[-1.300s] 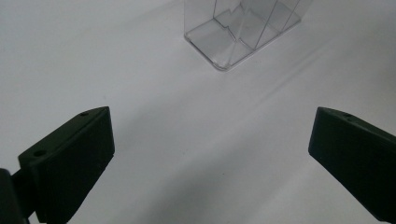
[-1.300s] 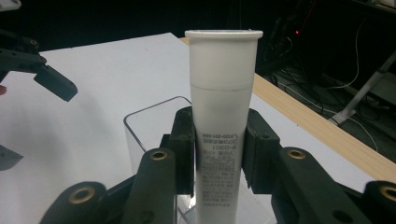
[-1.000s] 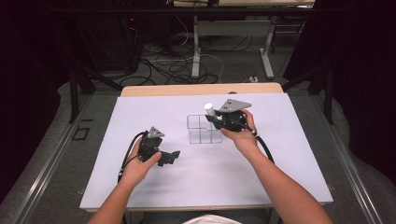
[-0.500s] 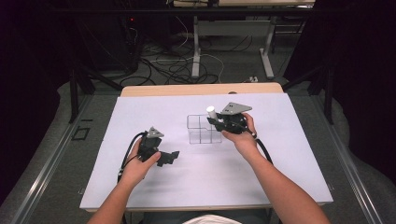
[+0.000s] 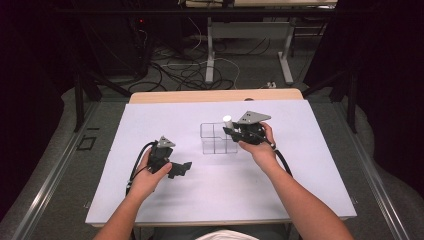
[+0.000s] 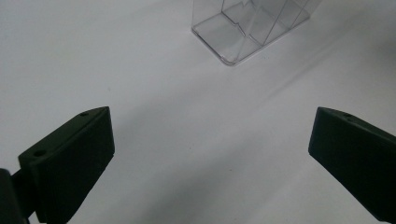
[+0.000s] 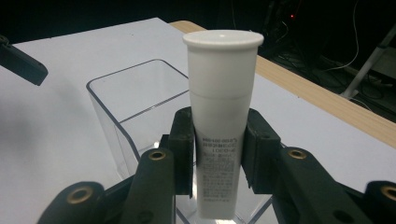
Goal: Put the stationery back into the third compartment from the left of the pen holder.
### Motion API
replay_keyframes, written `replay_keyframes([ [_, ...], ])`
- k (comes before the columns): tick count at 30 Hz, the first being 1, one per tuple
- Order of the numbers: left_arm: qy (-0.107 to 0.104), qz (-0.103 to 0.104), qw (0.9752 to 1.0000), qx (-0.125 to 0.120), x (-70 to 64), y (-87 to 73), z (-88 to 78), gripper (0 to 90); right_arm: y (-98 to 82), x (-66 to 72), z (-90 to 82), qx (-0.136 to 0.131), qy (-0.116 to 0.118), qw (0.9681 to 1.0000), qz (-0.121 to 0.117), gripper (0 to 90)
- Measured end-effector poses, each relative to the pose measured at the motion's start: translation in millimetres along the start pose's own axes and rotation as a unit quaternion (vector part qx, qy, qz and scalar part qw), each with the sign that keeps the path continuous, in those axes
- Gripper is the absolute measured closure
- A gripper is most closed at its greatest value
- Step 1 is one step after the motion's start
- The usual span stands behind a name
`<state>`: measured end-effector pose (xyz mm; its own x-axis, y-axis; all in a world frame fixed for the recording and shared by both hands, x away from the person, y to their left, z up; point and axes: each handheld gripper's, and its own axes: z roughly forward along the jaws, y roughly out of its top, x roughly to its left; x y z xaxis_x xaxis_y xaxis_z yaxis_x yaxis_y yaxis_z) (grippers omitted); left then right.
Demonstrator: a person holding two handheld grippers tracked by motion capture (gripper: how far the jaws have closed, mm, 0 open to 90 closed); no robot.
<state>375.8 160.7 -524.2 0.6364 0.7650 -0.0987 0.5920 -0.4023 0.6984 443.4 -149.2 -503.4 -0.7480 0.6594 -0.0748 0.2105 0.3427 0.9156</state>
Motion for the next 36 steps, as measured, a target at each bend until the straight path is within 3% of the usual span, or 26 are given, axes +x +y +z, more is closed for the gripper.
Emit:
replay_keyframes([
  [1, 0.001, 0.001, 1.0, 0.001, 0.3, 0.0, -0.1, 0.3, 0.1, 0.4, -0.8, 0.006, 0.0, 1.0, 0.004, 67.4],
  [10, 0.003, -0.001, 1.0, 0.0, 0.9, -0.1, -0.8, 0.3, 6.6, -1.2, -13.7, -0.027, -0.009, 0.9992, 0.029, 45.6],
  [19, 0.008, -0.009, 0.9999, -0.008, 2.6, -0.5, -3.1, 0.3, 13.4, 0.1, -40.3, -0.029, -0.022, 0.9988, 0.034, 38.3],
  [23, 0.009, -0.005, 0.9999, -0.008, 3.9, -0.6, -4.5, 0.3, 12.8, 0.5, -50.5, -0.028, -0.008, 0.9974, 0.066, 37.0],
  [27, 0.009, -0.008, 0.9999, -0.01, 4.7, -0.6, -5.5, 0.3, 13.0, 1.3, -61.4, -0.024, -0.019, 0.9973, 0.066, 31.0],
  [33, 0.012, -0.012, 0.9997, -0.016, 5.6, -0.5, -6.8, 0.3, 10.4, -1.7, -78.4, -0.008, -0.062, 0.9967, 0.051, 19.8],
  [36, 0.018, -0.015, 0.9996, -0.019, 6.8, -0.4, -8.0, 0.3, 6.5, -4.5, -86.9, -0.009, -0.081, 0.9951, 0.057, 17.2],
])
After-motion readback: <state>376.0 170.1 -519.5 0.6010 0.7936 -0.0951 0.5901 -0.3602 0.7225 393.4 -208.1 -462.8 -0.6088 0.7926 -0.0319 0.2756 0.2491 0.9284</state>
